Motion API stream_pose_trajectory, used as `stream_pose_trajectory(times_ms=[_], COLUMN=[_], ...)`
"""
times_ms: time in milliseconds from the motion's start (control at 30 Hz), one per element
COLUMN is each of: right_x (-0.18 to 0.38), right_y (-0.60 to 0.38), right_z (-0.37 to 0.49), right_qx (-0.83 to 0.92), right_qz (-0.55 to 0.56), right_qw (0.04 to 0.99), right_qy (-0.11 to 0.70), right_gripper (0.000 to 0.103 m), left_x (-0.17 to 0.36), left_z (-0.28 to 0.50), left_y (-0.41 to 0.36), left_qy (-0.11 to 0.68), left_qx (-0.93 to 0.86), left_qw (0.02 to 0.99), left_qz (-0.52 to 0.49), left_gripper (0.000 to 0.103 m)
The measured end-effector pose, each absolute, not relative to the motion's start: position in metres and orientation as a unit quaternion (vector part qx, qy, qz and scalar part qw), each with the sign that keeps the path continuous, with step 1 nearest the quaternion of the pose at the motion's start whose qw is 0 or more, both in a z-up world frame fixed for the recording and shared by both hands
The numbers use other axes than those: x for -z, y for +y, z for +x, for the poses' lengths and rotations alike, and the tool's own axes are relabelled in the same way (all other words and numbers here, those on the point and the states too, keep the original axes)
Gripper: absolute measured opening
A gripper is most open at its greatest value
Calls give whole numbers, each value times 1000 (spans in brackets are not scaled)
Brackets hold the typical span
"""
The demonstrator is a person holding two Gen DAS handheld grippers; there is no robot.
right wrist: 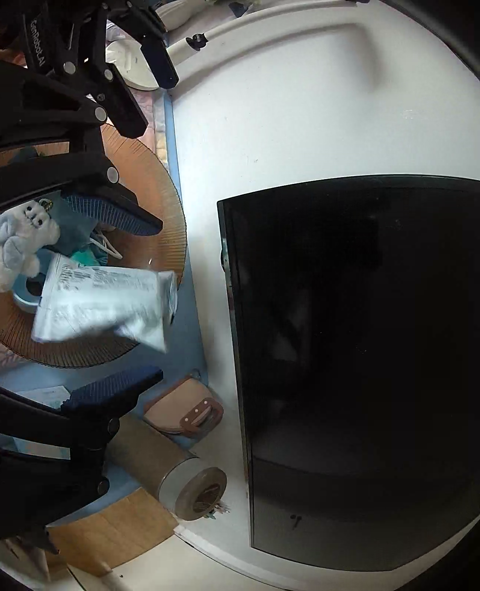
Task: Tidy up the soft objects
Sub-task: 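Carry the purple pack and grey pouch to the amber bowl and release both, then move both tools back toward the crumpled paper and translucent bag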
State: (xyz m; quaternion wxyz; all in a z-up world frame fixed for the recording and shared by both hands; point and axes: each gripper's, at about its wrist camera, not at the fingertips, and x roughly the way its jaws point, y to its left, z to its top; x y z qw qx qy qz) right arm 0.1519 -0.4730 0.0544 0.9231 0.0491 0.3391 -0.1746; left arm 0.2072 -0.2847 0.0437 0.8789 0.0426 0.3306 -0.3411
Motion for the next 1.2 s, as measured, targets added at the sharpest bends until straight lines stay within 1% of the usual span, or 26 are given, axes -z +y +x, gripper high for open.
stream_pose_trajectory(times_ms=[167, 300, 400, 467, 533, 700, 767, 800, 833, 900, 967, 1033, 1100, 1167, 1200], right_x=[-51, -63, -80, -92, -101, -119, -123, -125, -125, -126, -126, -122, -116, -103, -93], right_y=[-488, -474, -447, -423, -398, -332, -308, -297, -286, -262, -238, -218, -203, -193, -190], right_z=[134, 121, 107, 97, 85, 57, 49, 44, 40, 31, 24, 20, 17, 17, 18], right_qx=[158, 143, 132, 122, 115, 104, 95, 82, 66, 56, 54, 43, 34, 31, 30], right_qz=[101, 116, 97, 84, 68, 23, 8, 4, 0, -18, -41, -56, -61, -60, -57], right_qw=[919, 922, 930, 936, 943, 956, 961, 964, 968, 972, 973, 974, 974, 972, 971], right_qy=[347, 341, 328, 318, 304, 273, 261, 253, 244, 229, 220, 215, 217, 224, 229], right_gripper=[70, 70, 71, 73, 78, 78, 79, 80, 85, 91, 92, 92, 93, 97, 101], left_x=[-54, -78, -99, -112, -122, -135, -139, -140, -142, -142, -138, -127, -108, -79, -62], left_z=[193, 184, 174, 164, 153, 123, 113, 108, 103, 93, 86, 80, 79, 86, 91], left_y=[-257, -221, -187, -166, -146, -95, -76, -66, -57, -41, -25, -6, 11, 28, 37], left_qy=[322, 313, 299, 285, 274, 245, 235, 231, 226, 218, 210, 207, 222, 251, 271], left_qx=[329, 311, 303, 290, 276, 246, 230, 224, 219, 205, 193, 182, 175, 158, 142], left_qw=[886, 897, 905, 913, 921, 938, 944, 947, 949, 954, 958, 961, 959, 955, 952], left_qz=[55, 36, 14, 7, 12, 19, 19, 18, 20, 26, 26, 19, 13, 7, 0], left_gripper=[87, 87, 87, 87, 89, 94, 94, 94, 95, 96, 102, 102, 102, 102, 102])
